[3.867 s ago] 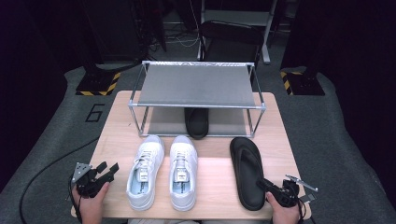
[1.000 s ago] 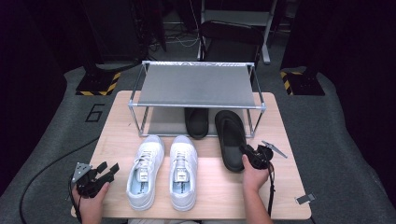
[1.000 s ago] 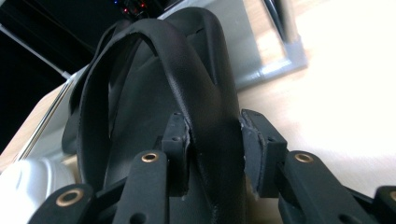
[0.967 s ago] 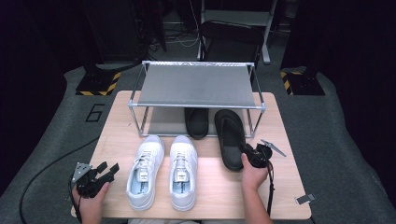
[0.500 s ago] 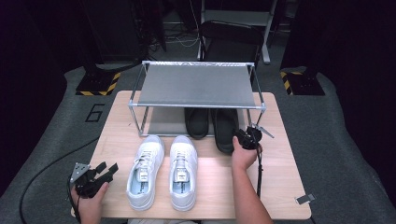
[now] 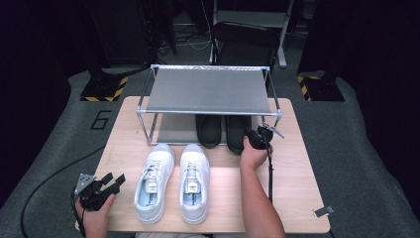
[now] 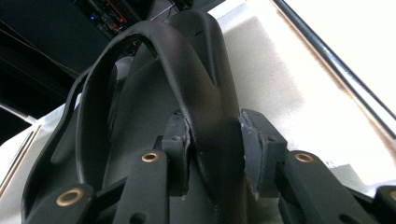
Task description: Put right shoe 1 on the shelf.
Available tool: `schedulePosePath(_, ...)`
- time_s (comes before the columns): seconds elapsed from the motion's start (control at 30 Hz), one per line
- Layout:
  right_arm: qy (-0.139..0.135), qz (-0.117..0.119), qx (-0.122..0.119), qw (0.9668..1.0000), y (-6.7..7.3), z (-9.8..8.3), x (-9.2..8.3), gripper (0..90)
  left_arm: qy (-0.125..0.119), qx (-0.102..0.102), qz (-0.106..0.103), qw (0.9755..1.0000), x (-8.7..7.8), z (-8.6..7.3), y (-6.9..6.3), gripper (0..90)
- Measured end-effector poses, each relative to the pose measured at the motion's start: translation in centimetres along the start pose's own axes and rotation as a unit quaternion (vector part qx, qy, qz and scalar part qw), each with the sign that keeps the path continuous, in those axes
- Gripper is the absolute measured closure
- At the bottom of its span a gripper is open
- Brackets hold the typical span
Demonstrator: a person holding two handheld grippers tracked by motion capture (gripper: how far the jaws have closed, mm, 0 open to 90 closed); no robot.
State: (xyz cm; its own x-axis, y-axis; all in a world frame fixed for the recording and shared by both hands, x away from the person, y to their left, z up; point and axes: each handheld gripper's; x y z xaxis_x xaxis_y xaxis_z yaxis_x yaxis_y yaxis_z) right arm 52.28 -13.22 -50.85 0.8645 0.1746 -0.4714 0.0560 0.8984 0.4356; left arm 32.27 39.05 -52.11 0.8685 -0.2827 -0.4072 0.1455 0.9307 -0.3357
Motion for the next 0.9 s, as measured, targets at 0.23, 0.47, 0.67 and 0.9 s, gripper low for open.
schedulePosePath(0.23, -0.004, -0.002, -0.005, 1.0000, 0.1, 0.2, 1.0, 64.0, 0.001, -0.004, 0.000, 1.0000, -0.1, -0.1, 0.1, 42.2)
schedulePosePath(0.47, -0.004, 0.001, 0.000, 1.0000, 0.1, 0.4, 1.5, 63.9, 0.004, -0.003, 0.002, 1.0000, 0.1, -0.2, 0.1, 42.1)
schedulePosePath(0.67, -0.010, -0.002, -0.006, 0.9999, -0.4, 0.3, 2.2, 63.9, 0.001, -0.004, 0.003, 1.0000, 0.0, -0.2, 0.1, 42.2)
schedulePosePath(0.9, -0.017, 0.002, 0.000, 0.9998, -0.3, 0.2, 2.4, 63.8, 0.005, -0.003, 0.001, 1.0000, 0.0, -0.2, 0.1, 42.2)
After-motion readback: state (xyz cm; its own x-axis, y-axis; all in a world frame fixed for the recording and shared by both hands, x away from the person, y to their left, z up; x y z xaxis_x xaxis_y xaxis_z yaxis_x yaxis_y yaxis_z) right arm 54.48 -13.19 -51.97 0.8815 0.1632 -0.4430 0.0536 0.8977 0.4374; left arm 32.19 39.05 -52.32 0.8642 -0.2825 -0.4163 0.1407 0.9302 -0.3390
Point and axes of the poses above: each handheld gripper's, and its own axes: x roughly forward along the jaws, z roughly out of its top, y roughly to its left, and after that the axes turned 6 degrees about -x, right-handed
